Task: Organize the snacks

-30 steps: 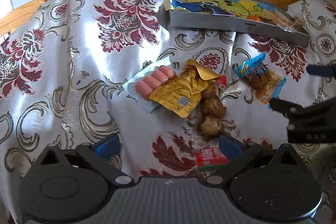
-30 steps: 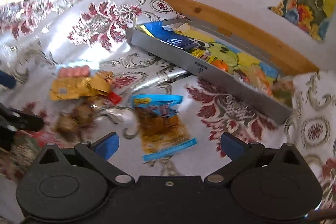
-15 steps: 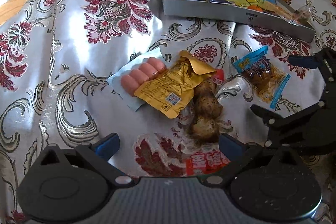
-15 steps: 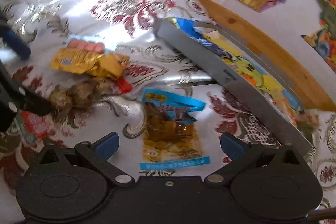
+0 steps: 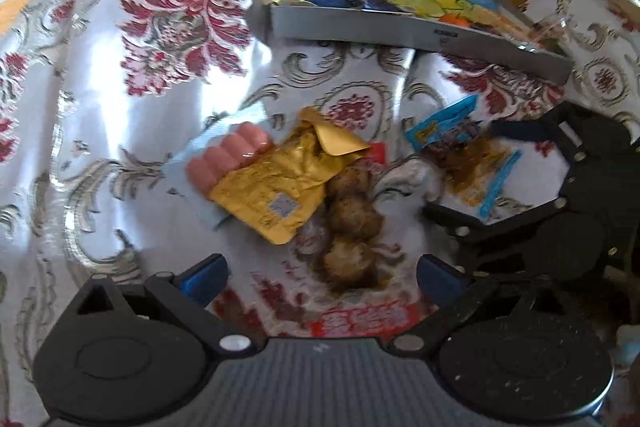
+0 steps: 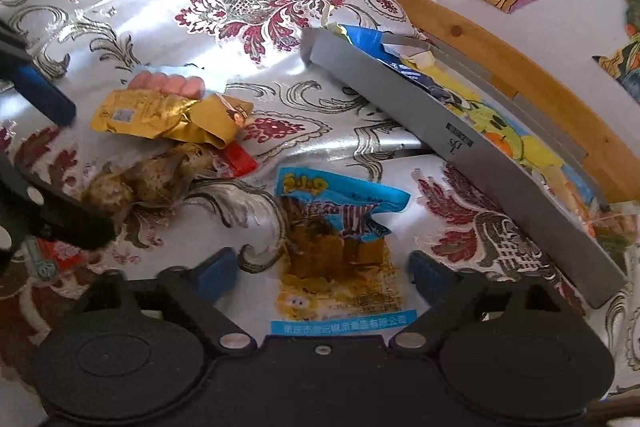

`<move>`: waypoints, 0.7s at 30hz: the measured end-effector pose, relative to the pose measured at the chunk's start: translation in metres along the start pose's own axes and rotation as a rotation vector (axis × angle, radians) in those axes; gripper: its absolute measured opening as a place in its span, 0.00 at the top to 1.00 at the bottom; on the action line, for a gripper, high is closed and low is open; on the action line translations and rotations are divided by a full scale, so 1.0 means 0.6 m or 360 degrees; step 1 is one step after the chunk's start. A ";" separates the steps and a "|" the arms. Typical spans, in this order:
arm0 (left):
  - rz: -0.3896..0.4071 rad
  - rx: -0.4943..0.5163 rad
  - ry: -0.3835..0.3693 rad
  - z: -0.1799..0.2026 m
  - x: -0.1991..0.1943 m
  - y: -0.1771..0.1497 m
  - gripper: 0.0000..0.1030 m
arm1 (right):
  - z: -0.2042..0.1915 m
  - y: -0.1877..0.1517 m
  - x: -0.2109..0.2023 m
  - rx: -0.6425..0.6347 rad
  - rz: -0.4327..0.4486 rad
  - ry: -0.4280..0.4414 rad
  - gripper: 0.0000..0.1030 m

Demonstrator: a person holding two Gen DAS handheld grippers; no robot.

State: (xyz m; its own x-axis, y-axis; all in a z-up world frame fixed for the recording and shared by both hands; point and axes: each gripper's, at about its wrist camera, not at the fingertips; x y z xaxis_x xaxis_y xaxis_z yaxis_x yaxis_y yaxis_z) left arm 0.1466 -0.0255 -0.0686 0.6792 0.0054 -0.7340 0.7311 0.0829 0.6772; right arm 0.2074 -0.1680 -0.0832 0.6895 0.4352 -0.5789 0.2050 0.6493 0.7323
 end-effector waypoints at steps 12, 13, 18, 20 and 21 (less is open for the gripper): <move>-0.0048 -0.0104 -0.0051 -0.002 0.034 0.012 0.06 | 0.002 0.000 -0.002 -0.0089 0.0004 -0.0029 0.26; -0.0042 -0.0106 -0.0049 -0.002 0.036 0.012 0.07 | 0.002 0.000 -0.002 -0.0096 0.0002 -0.0031 0.26; -0.0047 -0.0102 -0.0053 0.003 0.048 0.016 0.10 | 0.008 -0.002 -0.001 -0.0070 -0.0004 -0.0008 0.25; -0.0052 -0.0080 -0.0054 0.006 0.052 0.016 0.10 | 0.011 -0.003 0.000 -0.0058 -0.0002 -0.0001 0.25; -0.0055 -0.0067 -0.0056 0.007 0.055 0.016 0.10 | 0.012 -0.004 0.001 -0.0053 -0.0001 0.0003 0.25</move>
Point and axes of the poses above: each gripper's, at about its wrist camera, not at the fingertips, and x roughly the way its jaws point, z to its right, y to its top
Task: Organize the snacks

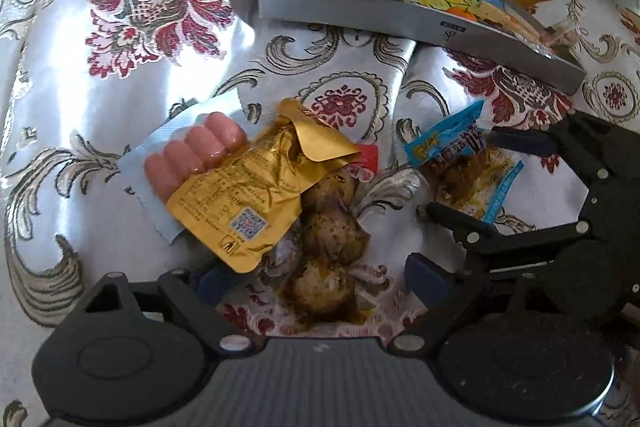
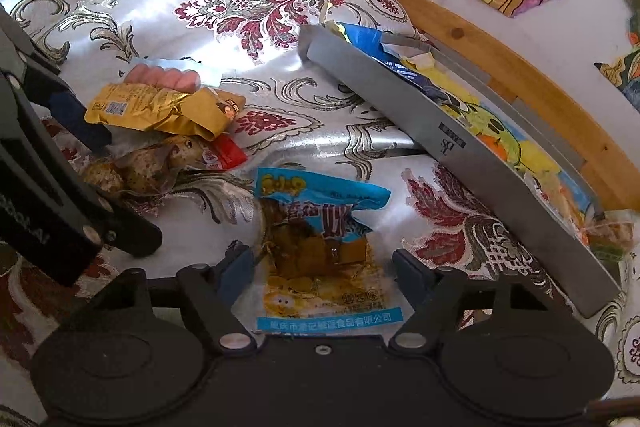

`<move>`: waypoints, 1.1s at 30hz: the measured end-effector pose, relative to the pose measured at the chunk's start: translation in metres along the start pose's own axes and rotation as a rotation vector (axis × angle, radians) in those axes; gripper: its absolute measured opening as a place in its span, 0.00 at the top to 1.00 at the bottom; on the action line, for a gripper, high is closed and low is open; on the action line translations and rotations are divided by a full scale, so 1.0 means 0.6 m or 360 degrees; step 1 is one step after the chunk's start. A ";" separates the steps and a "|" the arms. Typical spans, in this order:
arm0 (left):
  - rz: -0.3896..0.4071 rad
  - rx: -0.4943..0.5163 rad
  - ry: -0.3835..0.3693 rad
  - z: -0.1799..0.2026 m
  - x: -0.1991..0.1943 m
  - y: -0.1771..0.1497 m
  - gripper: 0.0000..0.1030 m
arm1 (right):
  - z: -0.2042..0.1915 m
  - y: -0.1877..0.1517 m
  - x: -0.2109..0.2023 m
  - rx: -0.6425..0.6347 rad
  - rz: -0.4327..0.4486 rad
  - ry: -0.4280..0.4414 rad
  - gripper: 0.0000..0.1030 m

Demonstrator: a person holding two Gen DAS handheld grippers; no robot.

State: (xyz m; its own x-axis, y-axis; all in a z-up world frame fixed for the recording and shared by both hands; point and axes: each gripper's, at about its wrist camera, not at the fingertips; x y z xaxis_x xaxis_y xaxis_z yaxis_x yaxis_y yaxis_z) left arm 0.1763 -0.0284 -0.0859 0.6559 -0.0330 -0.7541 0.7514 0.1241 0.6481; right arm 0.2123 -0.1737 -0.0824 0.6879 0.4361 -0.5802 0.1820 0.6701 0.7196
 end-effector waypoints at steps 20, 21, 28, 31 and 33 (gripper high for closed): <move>-0.0020 -0.0001 -0.0028 -0.016 -0.007 0.000 0.32 | -0.005 -0.004 0.000 0.0018 0.0010 -0.0021 0.25; -0.0023 -0.0015 -0.0028 -0.015 -0.008 0.000 0.36 | -0.006 -0.004 0.000 0.0016 0.0011 -0.0024 0.25; -0.0053 -0.0078 -0.0045 -0.009 -0.020 -0.002 0.49 | -0.005 -0.005 -0.001 0.0052 -0.0003 -0.0013 0.27; -0.0094 -0.0142 -0.0105 -0.018 -0.028 -0.007 0.50 | -0.009 -0.005 -0.004 0.0048 -0.0013 -0.0024 0.29; -0.0119 -0.0147 -0.0140 -0.018 -0.035 -0.012 0.51 | -0.013 -0.005 -0.008 0.0031 -0.0015 -0.0037 0.30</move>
Point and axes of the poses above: each gripper's, at about its wrist camera, not at the fingertips, and x roughly the way its jaws point, z to its right, y to its top
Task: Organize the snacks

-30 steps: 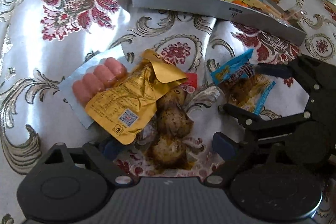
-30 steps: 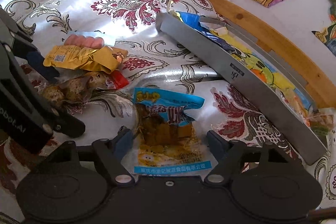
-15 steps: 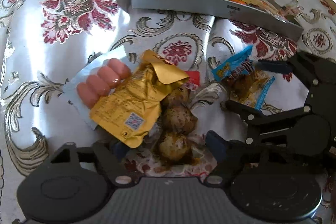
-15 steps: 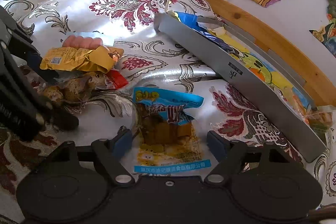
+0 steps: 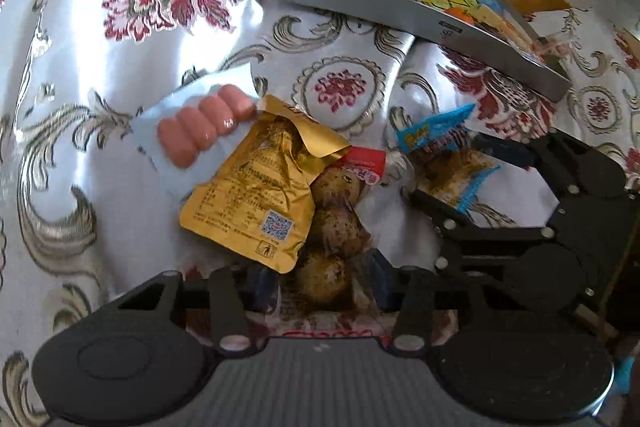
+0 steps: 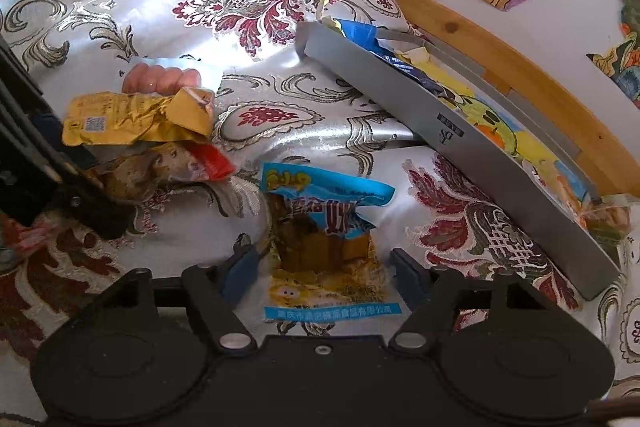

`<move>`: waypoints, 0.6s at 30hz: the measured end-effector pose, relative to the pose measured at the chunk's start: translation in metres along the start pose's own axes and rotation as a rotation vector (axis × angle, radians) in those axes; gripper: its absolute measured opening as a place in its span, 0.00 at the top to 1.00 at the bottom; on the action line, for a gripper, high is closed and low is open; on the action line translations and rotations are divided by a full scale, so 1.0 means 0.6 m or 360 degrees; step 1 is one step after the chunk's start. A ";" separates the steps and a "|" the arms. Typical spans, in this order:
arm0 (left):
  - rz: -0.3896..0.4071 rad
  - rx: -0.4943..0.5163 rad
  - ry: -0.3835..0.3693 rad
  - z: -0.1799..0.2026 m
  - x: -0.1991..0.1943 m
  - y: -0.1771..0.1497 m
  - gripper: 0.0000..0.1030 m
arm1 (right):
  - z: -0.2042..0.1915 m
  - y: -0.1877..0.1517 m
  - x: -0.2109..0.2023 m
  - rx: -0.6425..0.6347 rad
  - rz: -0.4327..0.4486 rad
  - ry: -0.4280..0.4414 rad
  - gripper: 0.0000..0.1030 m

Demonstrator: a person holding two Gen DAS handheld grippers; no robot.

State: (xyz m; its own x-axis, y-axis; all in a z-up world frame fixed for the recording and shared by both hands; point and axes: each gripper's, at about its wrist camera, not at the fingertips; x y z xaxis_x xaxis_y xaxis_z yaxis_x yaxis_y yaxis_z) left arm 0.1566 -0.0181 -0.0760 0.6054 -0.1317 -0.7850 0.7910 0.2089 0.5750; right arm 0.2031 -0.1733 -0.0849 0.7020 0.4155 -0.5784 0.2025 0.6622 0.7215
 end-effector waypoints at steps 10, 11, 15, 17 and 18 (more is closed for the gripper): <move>-0.0145 -0.0007 -0.0186 0.002 -0.025 -0.021 0.52 | -0.012 -0.003 -0.014 -0.0035 -0.0028 -0.0055 0.38; -0.0154 0.0001 -0.0196 0.003 -0.028 -0.023 0.52 | -0.013 -0.004 -0.015 -0.0030 -0.0036 -0.0056 0.39; -0.0175 -0.0006 -0.0231 0.002 -0.037 -0.029 0.52 | -0.024 -0.007 -0.025 -0.0047 -0.0056 -0.0064 0.60; -0.0183 -0.0025 -0.0249 -0.001 -0.040 -0.030 0.53 | -0.035 -0.009 -0.029 -0.0110 -0.0081 -0.0133 0.90; -0.0185 -0.0031 -0.0254 -0.002 -0.041 -0.031 0.53 | -0.039 -0.012 -0.031 -0.0142 -0.0099 -0.0141 0.91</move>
Point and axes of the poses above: each gripper's, at about its wrist camera, not at the fingertips, and x roughly the way its jaws point, z to its right, y to its top
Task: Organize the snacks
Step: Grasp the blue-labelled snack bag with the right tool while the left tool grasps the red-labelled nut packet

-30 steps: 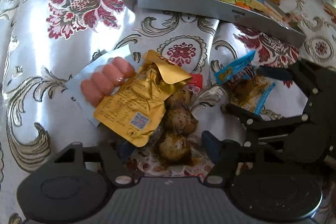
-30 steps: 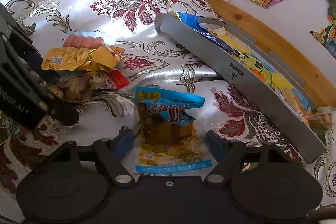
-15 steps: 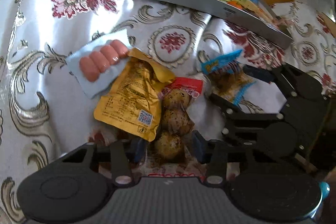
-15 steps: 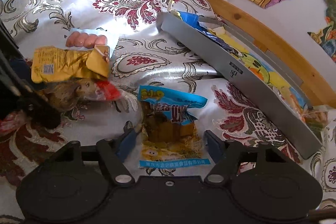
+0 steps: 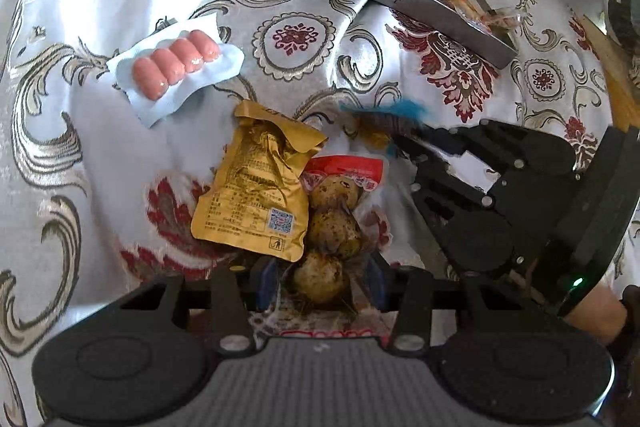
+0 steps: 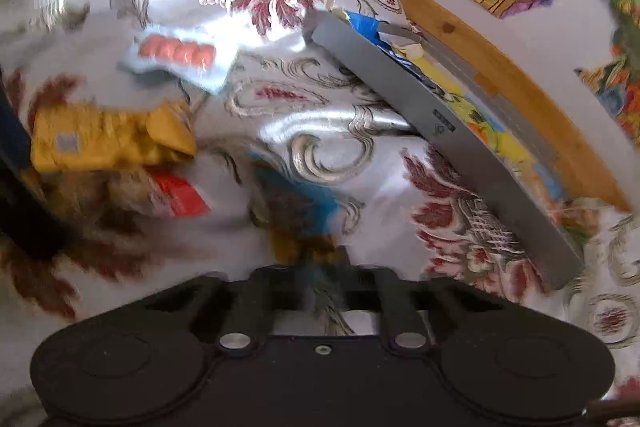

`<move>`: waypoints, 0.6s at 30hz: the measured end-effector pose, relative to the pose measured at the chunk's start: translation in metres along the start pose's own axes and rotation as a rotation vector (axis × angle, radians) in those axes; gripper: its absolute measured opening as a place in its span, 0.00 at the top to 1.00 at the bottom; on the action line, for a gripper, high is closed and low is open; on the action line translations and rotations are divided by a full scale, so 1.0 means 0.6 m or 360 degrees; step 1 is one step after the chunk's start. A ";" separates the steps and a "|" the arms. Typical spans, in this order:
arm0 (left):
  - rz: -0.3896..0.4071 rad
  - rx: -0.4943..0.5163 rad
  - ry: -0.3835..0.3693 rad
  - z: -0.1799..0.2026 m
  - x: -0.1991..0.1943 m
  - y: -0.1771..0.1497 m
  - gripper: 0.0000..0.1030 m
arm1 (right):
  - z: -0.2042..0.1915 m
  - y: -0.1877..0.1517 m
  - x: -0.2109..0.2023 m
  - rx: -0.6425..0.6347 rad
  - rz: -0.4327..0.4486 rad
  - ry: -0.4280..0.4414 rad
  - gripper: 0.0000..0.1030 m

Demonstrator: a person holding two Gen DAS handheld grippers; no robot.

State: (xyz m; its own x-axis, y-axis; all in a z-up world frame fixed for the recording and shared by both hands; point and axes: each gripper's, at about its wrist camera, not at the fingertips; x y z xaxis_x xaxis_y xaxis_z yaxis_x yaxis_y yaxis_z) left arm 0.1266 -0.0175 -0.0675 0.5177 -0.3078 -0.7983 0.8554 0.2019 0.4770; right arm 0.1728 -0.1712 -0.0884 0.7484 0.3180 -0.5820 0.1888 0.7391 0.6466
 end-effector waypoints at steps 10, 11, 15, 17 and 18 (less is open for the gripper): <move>0.0004 -0.0035 -0.0067 -0.007 -0.020 -0.009 0.54 | -0.016 0.001 -0.038 -0.0019 0.0051 0.0068 0.55; 0.0006 -0.0042 -0.0070 -0.009 -0.022 -0.008 0.54 | -0.021 0.001 -0.038 -0.0054 0.0069 0.0060 0.55; 0.0034 -0.0075 -0.0094 -0.019 -0.035 -0.008 0.54 | -0.029 0.005 -0.031 -0.0096 0.0096 0.0076 0.77; 0.0047 -0.0098 -0.0108 -0.022 -0.039 -0.008 0.54 | -0.036 0.006 -0.030 -0.0141 0.0095 0.0071 0.89; 0.0051 -0.0109 -0.0112 -0.023 -0.040 -0.007 0.54 | -0.040 0.005 -0.032 -0.0177 0.0103 0.0045 0.93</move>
State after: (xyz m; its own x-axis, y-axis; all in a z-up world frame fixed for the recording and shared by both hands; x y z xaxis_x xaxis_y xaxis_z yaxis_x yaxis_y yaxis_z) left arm 0.1103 0.0019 -0.0555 0.5466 -0.3642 -0.7540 0.8367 0.2748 0.4738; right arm 0.1438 -0.1604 -0.0872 0.7381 0.3826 -0.5557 0.0678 0.7775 0.6252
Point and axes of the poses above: each gripper's, at about its wrist camera, not at the fingertips, and x roughly the way its jaws point, z to its right, y to its top
